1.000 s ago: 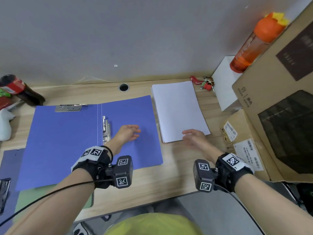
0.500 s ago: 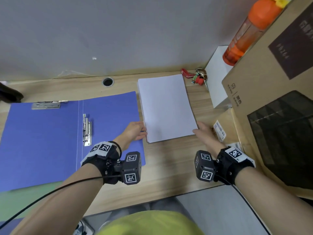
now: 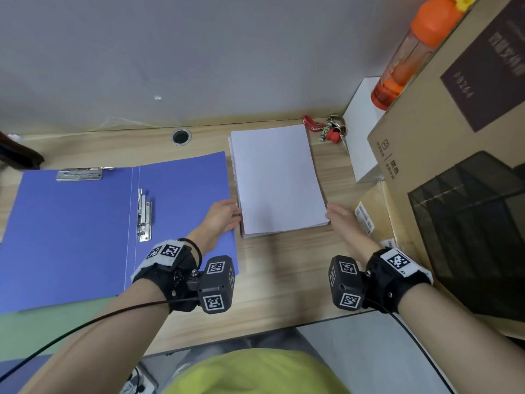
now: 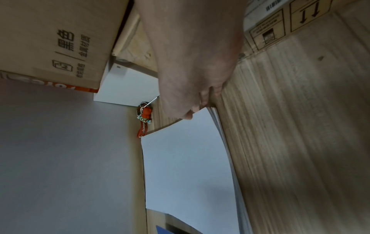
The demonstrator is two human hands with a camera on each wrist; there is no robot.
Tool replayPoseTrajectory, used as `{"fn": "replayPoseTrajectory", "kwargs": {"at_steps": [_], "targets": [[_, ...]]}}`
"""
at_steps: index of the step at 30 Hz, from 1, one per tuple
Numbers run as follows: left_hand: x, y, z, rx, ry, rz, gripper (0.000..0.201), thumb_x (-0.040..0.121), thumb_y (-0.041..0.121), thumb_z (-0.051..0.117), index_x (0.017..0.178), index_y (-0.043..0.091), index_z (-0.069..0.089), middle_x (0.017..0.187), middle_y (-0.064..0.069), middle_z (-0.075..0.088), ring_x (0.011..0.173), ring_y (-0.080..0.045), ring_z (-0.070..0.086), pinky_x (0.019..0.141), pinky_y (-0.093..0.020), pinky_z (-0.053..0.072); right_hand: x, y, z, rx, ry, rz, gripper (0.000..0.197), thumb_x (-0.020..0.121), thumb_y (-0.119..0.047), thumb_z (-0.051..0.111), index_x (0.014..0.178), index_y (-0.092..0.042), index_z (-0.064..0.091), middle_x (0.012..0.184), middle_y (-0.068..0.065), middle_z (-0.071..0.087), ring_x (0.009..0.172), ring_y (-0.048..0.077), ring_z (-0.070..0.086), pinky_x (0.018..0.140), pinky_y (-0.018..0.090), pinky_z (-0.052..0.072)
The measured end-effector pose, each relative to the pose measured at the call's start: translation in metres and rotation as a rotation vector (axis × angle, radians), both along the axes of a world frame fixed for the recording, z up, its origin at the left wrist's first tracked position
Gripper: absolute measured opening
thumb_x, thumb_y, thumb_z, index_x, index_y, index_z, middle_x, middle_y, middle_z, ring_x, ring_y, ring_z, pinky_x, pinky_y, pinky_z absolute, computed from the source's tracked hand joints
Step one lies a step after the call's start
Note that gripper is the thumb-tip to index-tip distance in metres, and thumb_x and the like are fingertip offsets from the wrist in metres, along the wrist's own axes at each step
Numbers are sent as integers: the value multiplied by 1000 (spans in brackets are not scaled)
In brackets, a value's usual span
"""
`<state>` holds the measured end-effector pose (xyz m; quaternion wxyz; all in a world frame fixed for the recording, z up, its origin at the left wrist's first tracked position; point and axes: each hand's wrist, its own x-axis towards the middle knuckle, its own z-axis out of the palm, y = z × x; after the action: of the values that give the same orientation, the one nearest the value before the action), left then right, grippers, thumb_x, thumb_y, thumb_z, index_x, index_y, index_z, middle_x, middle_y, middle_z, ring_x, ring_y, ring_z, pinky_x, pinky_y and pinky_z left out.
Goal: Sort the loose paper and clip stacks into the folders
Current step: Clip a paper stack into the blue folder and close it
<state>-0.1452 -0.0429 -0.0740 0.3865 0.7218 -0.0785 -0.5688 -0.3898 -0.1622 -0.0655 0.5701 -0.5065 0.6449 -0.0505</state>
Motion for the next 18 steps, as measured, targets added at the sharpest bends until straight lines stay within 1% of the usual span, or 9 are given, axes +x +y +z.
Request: {"fn": "replayPoseTrajectory", "kwargs": {"at_steps": [2,4,7,8,10,12,15,16,18], "targets": [[0,-1,1,-16,3,35,46,96,11,51,141,6,42,122,-10,61,115,-24,60,101,-32,48,-1,0,2,0,-2,8,47,99,-11,38,145,-14,37,150,0,38,138,17,34,109,30,28],[0,-2,2,-34,27,61,45,95,11,53,139,3,43,125,-12,60,117,-25,59,102,-32,47,-2,1,2,5,-10,9,45,99,-15,39,144,-15,39,149,-1,39,137,18,36,113,34,30],[-1,-6,6,-77,64,35,31,96,10,50,125,1,56,123,-13,63,111,-24,64,100,-31,49,-4,0,-2,19,-35,-5,43,99,-20,43,141,-18,42,146,1,45,133,19,42,112,38,34],[-2,-7,6,-83,73,25,31,96,11,49,125,2,57,122,-12,65,108,-23,65,99,-32,50,-4,0,-3,30,-42,-7,43,99,-21,43,141,-19,42,145,1,46,132,19,43,112,39,34],[-2,-9,4,-87,90,35,40,96,15,51,135,7,49,125,-9,63,109,-26,65,100,-37,50,-4,0,-3,53,-55,-1,43,99,-20,43,142,-19,41,145,2,46,131,21,44,112,41,35],[-4,-12,4,-85,77,47,45,96,16,52,140,12,42,131,-10,57,107,-29,64,95,-39,52,-4,0,-2,69,-68,-6,44,99,-20,44,143,-19,41,144,2,46,130,21,45,110,39,36],[-10,-20,5,-86,33,50,45,97,13,49,140,14,38,131,-6,53,97,-29,63,75,-33,56,-3,1,-1,107,-105,-36,43,99,-20,46,142,-19,42,142,4,48,125,20,48,104,33,39],[-12,-23,7,-82,-1,43,45,97,13,48,141,16,37,126,-3,54,96,-28,62,73,-34,56,-3,2,-2,120,-117,-42,43,99,-21,46,142,-19,42,141,4,49,123,19,49,101,31,40],[-14,-29,8,-67,-73,18,45,95,14,46,139,22,40,119,-2,57,99,-26,60,82,-42,57,-3,2,-2,135,-134,-45,43,99,-22,47,142,-19,42,140,4,49,122,18,49,98,30,40]]}}
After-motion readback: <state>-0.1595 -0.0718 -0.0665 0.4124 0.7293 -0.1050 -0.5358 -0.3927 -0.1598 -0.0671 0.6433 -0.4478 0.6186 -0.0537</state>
